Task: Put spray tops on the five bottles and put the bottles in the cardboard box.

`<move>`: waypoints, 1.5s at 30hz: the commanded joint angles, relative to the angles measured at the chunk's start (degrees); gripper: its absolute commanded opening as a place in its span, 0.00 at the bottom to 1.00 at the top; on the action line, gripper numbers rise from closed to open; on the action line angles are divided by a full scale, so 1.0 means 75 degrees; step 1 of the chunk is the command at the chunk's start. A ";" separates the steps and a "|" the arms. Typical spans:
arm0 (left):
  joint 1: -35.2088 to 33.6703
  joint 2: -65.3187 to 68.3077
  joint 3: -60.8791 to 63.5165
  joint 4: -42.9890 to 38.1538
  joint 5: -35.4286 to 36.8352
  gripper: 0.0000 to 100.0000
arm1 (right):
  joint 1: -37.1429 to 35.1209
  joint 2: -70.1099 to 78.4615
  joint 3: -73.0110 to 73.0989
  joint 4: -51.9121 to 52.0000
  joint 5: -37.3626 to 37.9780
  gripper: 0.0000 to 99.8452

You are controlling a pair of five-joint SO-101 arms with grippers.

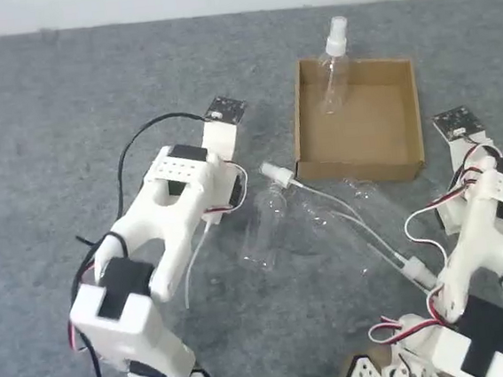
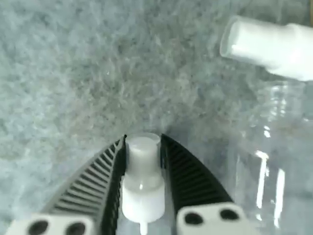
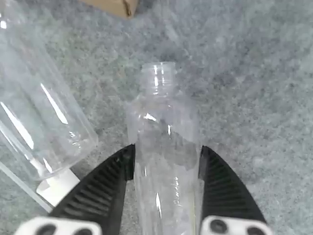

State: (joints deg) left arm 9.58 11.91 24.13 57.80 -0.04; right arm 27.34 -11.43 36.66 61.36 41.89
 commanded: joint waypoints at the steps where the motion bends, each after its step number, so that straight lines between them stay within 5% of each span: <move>1: -0.0188 -0.1922 -0.0158 0.0774 -0.0023 0.01 | 0.0111 -0.0404 -0.0141 -0.0029 0.0047 0.16; 13: -0.0891 -0.6775 0.2995 0.0633 -0.0551 0.01 | -0.0076 -0.0311 -0.0481 -0.0029 0.0070 0.26; 21: -0.0903 -0.7279 0.4343 -0.0363 -0.0504 0.01 | -0.1002 0.0322 -0.0903 0.0240 0.0035 0.26; 29: -0.0891 -0.7291 0.4472 -0.0387 -0.0527 0.01 | -0.0756 0.1272 -0.1090 -0.0275 0.0035 0.26; 38: -0.0903 -0.7291 0.4472 -0.0387 -0.0504 0.01 | -0.0158 0.1659 -0.1137 -0.0580 0.0094 0.01; 45: -0.0856 -0.7502 0.4190 -0.0387 -0.0527 0.01 | 0.0275 0.0592 -0.2110 0.0510 0.0012 0.00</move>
State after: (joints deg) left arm 3.16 -40.75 58.15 56.48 -3.65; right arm 28.75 0.53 26.81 60.48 41.89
